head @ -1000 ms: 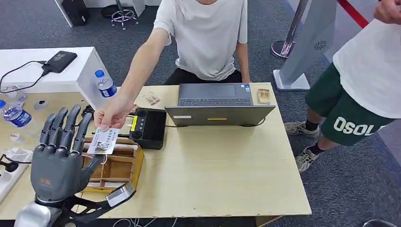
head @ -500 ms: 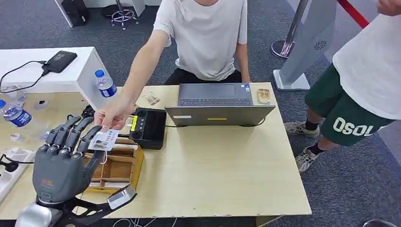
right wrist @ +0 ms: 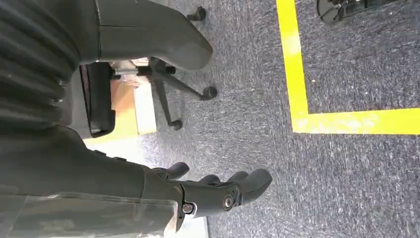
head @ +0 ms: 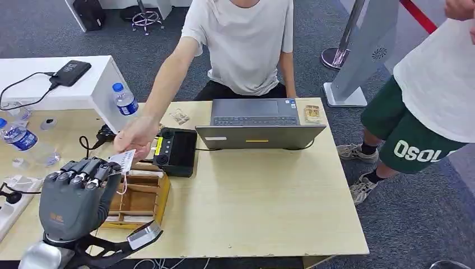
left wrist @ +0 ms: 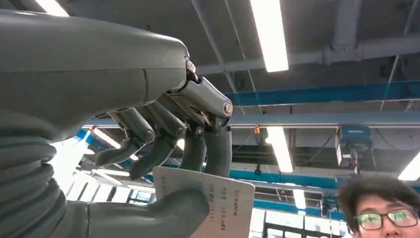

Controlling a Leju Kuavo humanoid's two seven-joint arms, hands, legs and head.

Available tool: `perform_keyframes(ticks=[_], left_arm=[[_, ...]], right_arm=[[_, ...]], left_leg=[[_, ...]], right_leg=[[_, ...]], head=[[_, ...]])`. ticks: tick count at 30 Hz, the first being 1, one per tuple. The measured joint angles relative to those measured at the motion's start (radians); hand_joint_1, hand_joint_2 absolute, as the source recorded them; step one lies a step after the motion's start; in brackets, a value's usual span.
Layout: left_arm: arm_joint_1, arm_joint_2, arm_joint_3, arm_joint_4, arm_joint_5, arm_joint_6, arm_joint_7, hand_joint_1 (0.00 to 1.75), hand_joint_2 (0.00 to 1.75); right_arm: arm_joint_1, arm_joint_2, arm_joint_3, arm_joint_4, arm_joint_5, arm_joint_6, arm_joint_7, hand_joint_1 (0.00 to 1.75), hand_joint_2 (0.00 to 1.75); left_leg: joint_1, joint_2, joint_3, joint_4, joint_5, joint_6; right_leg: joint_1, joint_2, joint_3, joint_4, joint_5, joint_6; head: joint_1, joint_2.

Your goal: Pass the card to the sensor for recognition and then transmit it.

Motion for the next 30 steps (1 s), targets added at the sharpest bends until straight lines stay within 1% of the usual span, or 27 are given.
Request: perform_keyframes(ticks=[7,18,27,30], left_arm=[[0.001,-0.006,0.0,0.0,0.008,-0.013,-0.013,1.75,1.75],[0.001,-0.023,0.0,0.0,0.004,-0.013,-0.011,1.75,1.75],[0.006,-0.026,0.0,0.0,0.001,-0.006,-0.001,1.75,1.75],[0.012,-0.027,0.003,0.0,0.0,-0.013,0.02,1.75,1.75]], right_arm=[[0.0,0.0,0.0,0.0,0.001,0.003,-0.002,0.0,1.75],[0.0,0.0,0.0,0.0,0.0,0.001,-0.002,0.0,1.75],[0.0,0.0,0.0,0.0,-0.003,-0.003,-0.002,0.0,1.75],[0.0,0.0,0.0,0.0,-0.003,-0.003,-0.002,0.0,1.75]], left_leg=[[0.0,0.0,0.0,0.0,0.0,0.0],[0.0,0.0,0.0,0.0,0.0,0.0],[0.0,0.0,0.0,0.0,0.0,0.0],[0.0,0.0,0.0,0.0,0.0,0.0]], right_leg=[[0.0,0.0,0.0,0.0,0.0,0.0],[0.0,0.0,0.0,0.0,0.0,0.0],[0.0,0.0,0.0,0.0,0.0,0.0],[0.0,0.0,0.0,0.0,0.0,0.0]], head=[[0.0,0.0],[0.0,0.0],[0.0,0.0],[0.0,0.0]])
